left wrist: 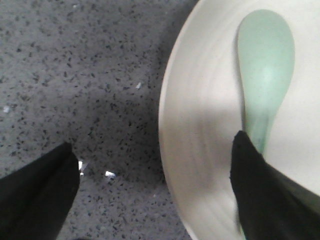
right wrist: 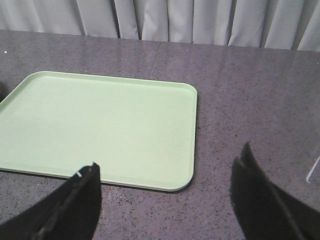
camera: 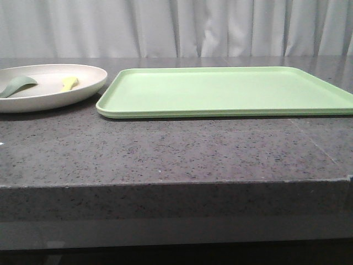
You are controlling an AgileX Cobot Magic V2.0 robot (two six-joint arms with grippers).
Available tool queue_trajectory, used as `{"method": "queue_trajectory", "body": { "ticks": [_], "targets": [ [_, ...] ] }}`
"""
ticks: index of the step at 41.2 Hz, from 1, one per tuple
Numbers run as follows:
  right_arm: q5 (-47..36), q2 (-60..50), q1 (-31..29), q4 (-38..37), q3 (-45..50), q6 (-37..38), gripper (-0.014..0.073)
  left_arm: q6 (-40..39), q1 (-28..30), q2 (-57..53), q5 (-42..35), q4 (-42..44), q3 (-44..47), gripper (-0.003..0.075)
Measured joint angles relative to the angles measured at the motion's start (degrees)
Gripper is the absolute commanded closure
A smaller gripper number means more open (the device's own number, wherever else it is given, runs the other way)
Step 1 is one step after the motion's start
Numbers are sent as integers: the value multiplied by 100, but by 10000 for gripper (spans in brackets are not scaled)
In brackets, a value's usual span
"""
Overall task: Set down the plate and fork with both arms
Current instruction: 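Move the left gripper to the cream plate rim and grasp it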
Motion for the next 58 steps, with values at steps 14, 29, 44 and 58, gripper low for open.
{"method": "queue_trajectory", "body": {
  "ticks": [14,29,44,58],
  "targets": [
    [0,0,0,0,0,0,41,67,0,343,-69,-146,-24,300],
    [0,0,0,0,0,0,41,67,9,343,-78,-286,-24,301],
    [0,0,0,0,-3,0,41,67,33,343,-78,-357,-33,301],
    [0,0,0,0,-12,0,41,306,238,344,20,-827,-155,308]
  ]
}}
